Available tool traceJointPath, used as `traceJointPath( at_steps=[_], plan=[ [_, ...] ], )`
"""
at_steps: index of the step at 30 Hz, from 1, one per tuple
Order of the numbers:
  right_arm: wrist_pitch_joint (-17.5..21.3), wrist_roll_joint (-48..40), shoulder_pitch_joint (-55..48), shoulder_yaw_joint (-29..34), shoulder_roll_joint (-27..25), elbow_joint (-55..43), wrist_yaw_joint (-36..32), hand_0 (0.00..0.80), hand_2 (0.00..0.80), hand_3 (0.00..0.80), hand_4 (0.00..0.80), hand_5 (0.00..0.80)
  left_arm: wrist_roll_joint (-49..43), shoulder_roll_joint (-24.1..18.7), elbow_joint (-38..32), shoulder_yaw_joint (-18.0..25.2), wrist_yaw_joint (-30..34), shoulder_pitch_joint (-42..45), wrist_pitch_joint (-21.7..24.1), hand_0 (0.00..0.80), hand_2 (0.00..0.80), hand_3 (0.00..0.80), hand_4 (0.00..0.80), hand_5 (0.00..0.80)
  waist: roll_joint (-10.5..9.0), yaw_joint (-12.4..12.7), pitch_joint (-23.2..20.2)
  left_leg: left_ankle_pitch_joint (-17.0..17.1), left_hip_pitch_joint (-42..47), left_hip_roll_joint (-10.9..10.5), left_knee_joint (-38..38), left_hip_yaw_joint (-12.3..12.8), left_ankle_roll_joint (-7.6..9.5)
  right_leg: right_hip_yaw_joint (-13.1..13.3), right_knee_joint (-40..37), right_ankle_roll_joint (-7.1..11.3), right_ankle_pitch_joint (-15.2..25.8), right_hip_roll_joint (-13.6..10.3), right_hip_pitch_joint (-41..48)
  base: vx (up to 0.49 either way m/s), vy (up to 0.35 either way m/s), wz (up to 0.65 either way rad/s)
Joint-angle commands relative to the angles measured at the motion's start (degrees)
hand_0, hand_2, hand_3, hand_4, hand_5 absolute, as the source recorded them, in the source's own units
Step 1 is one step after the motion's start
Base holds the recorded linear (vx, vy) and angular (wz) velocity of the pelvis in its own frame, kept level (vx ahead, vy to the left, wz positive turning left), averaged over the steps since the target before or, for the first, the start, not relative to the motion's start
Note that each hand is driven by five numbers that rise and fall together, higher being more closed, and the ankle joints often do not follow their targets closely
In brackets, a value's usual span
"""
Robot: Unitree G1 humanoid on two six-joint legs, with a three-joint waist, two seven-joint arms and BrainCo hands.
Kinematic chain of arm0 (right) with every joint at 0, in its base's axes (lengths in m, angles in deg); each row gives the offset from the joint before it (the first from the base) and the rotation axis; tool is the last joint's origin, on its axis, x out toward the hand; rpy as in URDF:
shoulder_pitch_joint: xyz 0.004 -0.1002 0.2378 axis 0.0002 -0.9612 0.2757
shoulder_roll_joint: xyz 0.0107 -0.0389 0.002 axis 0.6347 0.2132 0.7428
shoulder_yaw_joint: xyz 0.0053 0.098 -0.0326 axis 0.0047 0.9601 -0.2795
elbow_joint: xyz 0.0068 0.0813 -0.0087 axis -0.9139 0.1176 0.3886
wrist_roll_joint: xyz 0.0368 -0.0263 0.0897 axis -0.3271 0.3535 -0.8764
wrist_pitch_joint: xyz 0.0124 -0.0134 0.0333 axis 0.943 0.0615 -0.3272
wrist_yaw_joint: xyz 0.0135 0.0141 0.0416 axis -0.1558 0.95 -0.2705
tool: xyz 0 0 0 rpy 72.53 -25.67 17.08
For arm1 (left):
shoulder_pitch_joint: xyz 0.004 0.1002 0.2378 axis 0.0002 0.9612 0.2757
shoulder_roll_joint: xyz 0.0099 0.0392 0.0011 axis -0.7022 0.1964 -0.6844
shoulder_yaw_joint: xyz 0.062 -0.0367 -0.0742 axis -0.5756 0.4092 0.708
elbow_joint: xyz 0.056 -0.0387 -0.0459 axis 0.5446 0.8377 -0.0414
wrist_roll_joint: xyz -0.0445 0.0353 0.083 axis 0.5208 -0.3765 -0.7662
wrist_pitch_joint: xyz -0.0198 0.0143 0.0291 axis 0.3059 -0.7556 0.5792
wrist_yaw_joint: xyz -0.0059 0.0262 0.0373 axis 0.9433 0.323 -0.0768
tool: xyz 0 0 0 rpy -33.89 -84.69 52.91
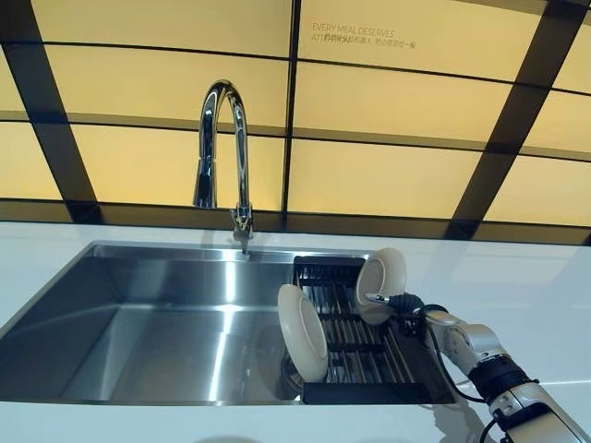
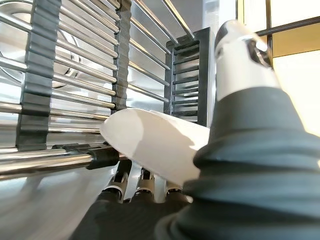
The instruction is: Take plates into dishwasher
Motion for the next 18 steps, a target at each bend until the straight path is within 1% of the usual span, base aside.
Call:
traceJointPath(
  at_steps=[1, 7, 8, 10, 11, 12, 13, 14, 15, 18],
  plan=[
    [1.7, -0.3, 4.0, 0.1, -0.4, 1.2, 0.9, 0.0, 0.0, 0.0, 0.0, 0.0, 1.8, -0.5, 1.7, -2.7, -0.2, -3.7, 0.3, 0.0, 0.0, 0.0, 0.0, 0.0, -0.91, 1.6, 0.6, -0.6, -2.8, -1.9, -0.1, 0.7, 1.69, -2.1, 0.1, 4.32, -4.6, -1.5, 4.7, 0.0, 0.0, 0.0],
    [2.1, -1.0, 4.2, 0.5, 0.0, 2.3, 3.2, 0.0, 0.0, 0.0, 0.0, 0.0, 2.4, -0.3, 1.6, -3.2, -0.2, -4.0, 0.1, 0.0, 0.0, 0.0, 0.0, 0.0, -0.62, 1.6, 0.7, -0.5, -2.9, -2.0, -0.2, 0.6, 1.77, -2.0, 0.1, 4.37, -4.6, -1.6, 4.5, 0.0, 0.0, 0.0],
    [2.3, -1.2, 4.3, 0.6, 0.1, 2.6, 3.8, 0.16, 0.16, 0.16, 0.16, 0.16, 2.5, -0.3, 1.7, -3.3, -0.3, -4.0, 0.2, 0.0, 0.0, 0.0, 0.0, 0.0, -0.59, 1.6, 0.7, -0.5, -2.9, -2.1, -0.2, 0.5, 1.79, -2.0, 0.1, 4.37, -4.5, -1.6, 4.5, 0.0, 0.0, 0.0],
    [2.8, -0.9, 4.5, 0.9, 0.4, 3.4, 4.3, 0.295, 0.295, 0.295, 0.295, 0.295, 2.6, -0.2, 2.3, -3.2, -0.3, -4.1, 0.5, 0.0, 0.0, 0.0, 0.0, 0.0, -0.51, 1.6, 0.7, -0.5, -2.9, -2.1, -0.2, 0.5, 1.79, -1.9, 0.1, 4.4, -4.5, -1.7, 4.5, 0.0, 0.0, 0.0],
    [3.1, -0.9, 4.6, 1.0, 0.5, 3.7, 4.7, 0.411, 0.411, 0.411, 0.411, 0.411, 2.6, -0.1, 2.5, -3.2, -0.3, -4.2, 0.7, 0.0, 0.0, 0.0, 0.0, 0.0, -0.46, 1.6, 0.7, -0.5, -3.0, -2.1, -0.2, 0.5, 1.8, -1.8, 0.1, 4.42, -4.5, -1.7, 4.4, 0.0, 0.0, 0.0],
    [3.1, -0.9, 4.6, 1.0, 0.5, 3.7, 4.8, 0.411, 0.411, 0.411, 0.411, 0.411, 2.7, -0.1, 2.6, -3.2, -0.4, -4.2, 0.7, 0.0, 0.0, 0.0, 0.0, 0.0, -0.45, 1.6, 0.7, -0.5, -3.0, -2.1, -0.2, 0.5, 1.8, -1.8, 0.1, 4.42, -4.5, -1.7, 4.4, 0.0, 0.0, 0.0],
    [3.1, -0.8, 4.9, 1.2, 0.5, 4.0, 5.0, 0.458, 0.458, 0.458, 0.458, 0.458, 2.7, 0.0, 2.8, -3.2, -0.4, -4.2, 0.8, 0.0, 0.0, 0.0, 0.0, 0.0, -0.41, 1.6, 0.7, -0.6, -3.0, -2.2, -0.2, 0.5, 1.82, -1.8, 0.1, 4.46, -4.4, -1.8, 4.4, 0.0, 0.0, 0.0],
    [3.1, -0.8, 4.9, 1.2, 0.5, 4.1, 5.1, 0.458, 0.458, 0.458, 0.458, 0.458, 2.7, 0.0, 2.8, -3.2, -0.5, -4.1, 0.8, 0.0, 0.0, 0.0, 0.0, 0.0, -0.41, 1.6, 0.7, -0.6, -3.0, -2.2, -0.2, 0.5, 1.83, -1.8, 0.1, 4.47, -4.4, -1.8, 4.3, -0.01, 0.02, 0.03],
    [3.1, -0.6, 5.1, 1.2, 0.6, 4.3, 5.4, 0.558, 0.558, 0.558, 0.558, 0.558, 2.9, 0.0, 2.9, -3.3, -0.5, -4.1, 1.0, 0.0, 0.0, 0.0, 0.0, 0.0, -0.33, 1.6, 0.7, -0.6, -3.0, -2.2, -0.2, 0.5, 1.85, -1.8, 0.1, 4.5, -4.4, -1.9, 4.3, -0.011, 0.02, 0.04],
    [3.2, -0.4, 5.2, 1.3, 0.5, 4.2, 5.9, 0.599, 0.599, 0.599, 0.599, 0.599, 3.2, 0.0, 2.4, -3.6, -0.5, -3.9, 0.8, 0.0, 0.0, 0.0, 0.0, 0.0, -0.2, 1.6, 0.7, -0.5, -3.2, -2.3, -0.2, 0.4, 1.89, -1.7, 0.1, 4.55, -4.3, -1.9, 4.1, 0.0, 0.0, 0.0]
  ],
)
